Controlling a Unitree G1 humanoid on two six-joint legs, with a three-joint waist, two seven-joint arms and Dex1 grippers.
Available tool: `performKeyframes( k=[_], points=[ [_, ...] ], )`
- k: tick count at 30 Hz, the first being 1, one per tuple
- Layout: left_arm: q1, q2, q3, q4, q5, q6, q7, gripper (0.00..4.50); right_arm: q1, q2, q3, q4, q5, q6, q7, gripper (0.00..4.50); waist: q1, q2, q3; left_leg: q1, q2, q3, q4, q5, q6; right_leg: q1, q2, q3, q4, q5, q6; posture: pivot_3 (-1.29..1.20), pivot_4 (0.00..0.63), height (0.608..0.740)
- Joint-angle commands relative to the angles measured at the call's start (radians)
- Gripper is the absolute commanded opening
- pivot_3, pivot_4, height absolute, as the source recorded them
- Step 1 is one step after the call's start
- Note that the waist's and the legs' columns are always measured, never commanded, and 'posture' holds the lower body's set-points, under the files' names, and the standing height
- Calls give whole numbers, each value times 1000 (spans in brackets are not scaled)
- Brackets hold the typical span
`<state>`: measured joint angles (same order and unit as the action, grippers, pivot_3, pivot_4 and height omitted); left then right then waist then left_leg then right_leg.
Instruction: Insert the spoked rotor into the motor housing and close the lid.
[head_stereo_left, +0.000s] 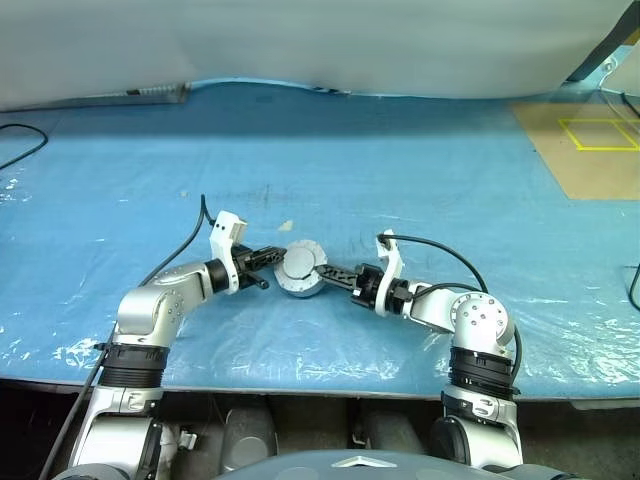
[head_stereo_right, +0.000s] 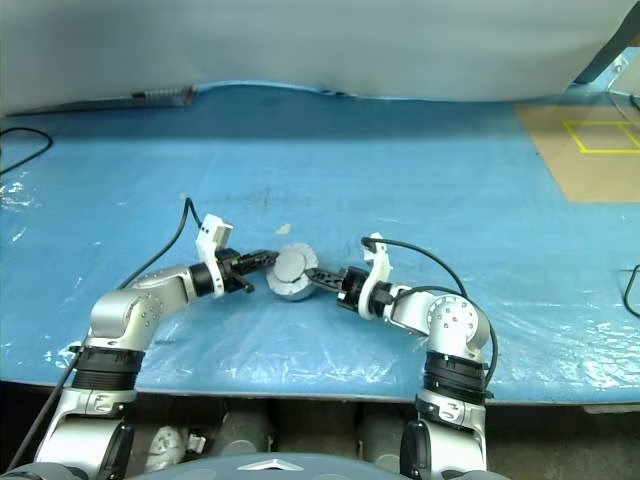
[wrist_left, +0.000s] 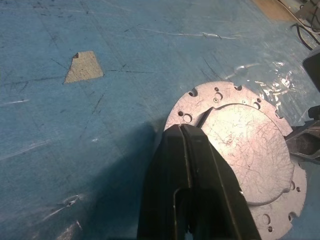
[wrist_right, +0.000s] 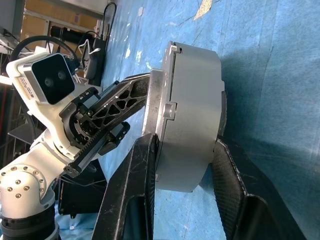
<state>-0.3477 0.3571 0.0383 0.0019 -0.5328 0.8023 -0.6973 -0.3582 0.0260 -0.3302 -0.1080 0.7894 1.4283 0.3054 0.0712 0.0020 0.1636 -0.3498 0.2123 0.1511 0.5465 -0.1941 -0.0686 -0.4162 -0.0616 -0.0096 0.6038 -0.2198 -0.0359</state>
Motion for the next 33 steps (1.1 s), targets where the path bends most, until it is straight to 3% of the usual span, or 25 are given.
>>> performKeyframes(
  k=[1, 5, 14, 15, 21, 33],
  points=[
    [0, -28, -10, 12, -27, 24, -7, 170, 12, 4, 28, -17, 24, 28, -1, 1219, 0, 0, 0, 0, 0, 0, 0, 0, 0, 0, 0, 0, 0, 0, 0, 0, 150, 740],
    [-17, -58, 74, 14, -88, 55, 20, 1132, 1, 40, -36, -16, 58, 35, -25, 1219, 0, 0, 0, 0, 0, 0, 0, 0, 0, 0, 0, 0, 0, 0, 0, 0, 150, 740],
    [-32, -139, 354, 72, -331, 165, 157, 4336, -130, 129, -255, 35, 202, 8, -127, 1202, -3, 0, 1, -9, 0, -1, 1, 0, 0, -8, 1, 0, 1, 2, 3, 0, 150, 740],
    [-33, -147, 381, 78, -365, 185, 174, 4496, -142, 131, -266, 43, 212, 3, -138, 1202, -3, 0, 1, -9, 0, -1, 1, 0, 0, -8, 1, 0, 1, 2, 3, 0, 150, 740],
    [-13, -229, 508, 105, -565, 284, 309, 4500, -201, 133, -270, 95, 241, -42, -181, 1202, -1, 0, 1, -11, 0, -3, 1, 0, 0, -8, 1, -2, 1, 3, 4, 0, 150, 740],
    [45, -386, 487, 74, -769, 291, 456, 4500, -208, 166, -195, 118, 301, -56, -223, 1202, -1, -1, 1, -15, 0, -3, 2, 0, 0, -8, 1, -3, 1, 3, 5, 0, 150, 740]
  ],
)
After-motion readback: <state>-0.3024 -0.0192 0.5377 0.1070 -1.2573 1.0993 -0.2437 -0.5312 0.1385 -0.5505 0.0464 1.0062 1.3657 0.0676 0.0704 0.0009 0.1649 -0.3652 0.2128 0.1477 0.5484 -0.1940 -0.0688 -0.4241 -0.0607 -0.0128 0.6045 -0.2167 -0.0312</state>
